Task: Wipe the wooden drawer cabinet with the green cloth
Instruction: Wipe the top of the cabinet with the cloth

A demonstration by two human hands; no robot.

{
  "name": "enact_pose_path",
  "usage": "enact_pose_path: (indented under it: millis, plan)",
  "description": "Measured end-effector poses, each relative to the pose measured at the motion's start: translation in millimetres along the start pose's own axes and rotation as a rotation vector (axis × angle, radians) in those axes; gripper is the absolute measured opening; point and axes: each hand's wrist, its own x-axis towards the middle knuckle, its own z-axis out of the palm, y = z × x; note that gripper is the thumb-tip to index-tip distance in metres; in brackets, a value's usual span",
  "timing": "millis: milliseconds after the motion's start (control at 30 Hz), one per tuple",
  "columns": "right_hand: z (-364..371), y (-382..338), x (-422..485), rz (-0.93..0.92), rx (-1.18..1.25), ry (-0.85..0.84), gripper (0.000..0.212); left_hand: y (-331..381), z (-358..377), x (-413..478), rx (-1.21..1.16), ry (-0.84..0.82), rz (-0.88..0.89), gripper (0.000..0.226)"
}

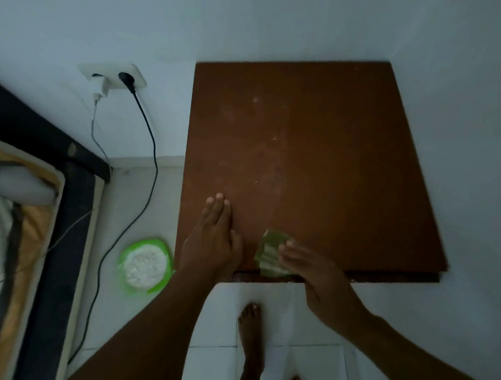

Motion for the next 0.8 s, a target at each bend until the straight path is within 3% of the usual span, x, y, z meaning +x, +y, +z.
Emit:
enact_pose_path:
  millis: [100, 233, 333, 467, 567, 667, 800]
  plan:
    - [-19, -15, -13, -0.089, 0.032, -0.054, 0.047, -3, 0, 2, -0.018, -0.006, 0.016, 0.077]
    - [-84, 27, 91, 0.073, -0.124, 0.215, 0.053, -8, 2, 4, -0.005, -0.026, 0.031, 0.087]
    - [-80, 43, 145, 0.131, -0.110, 0.261, 0.046, -12, 2, 2, 0.023, 0.003, 0.072, 0.083]
    - [-7, 38, 85, 0.082, -0.042, 0.024, 0.044, -20, 0, 8, 0.072, 0.012, 0.121, 0.074]
    - [1, 26, 48, 0.041, 0.006, -0.150, 0.047, -24, -10, 29, 0.075, -0.012, 0.126, 0.077]
    - [-44, 5, 88, 0.021, 0.027, 0.040, 0.046, -26, -24, 60, 0.071, -0.038, 0.100, 0.075]
    - [-125, 29, 228, 0.041, -0.093, 0.303, 0.048, -27, -33, 97, 0.058, -0.044, 0.094, 0.072]
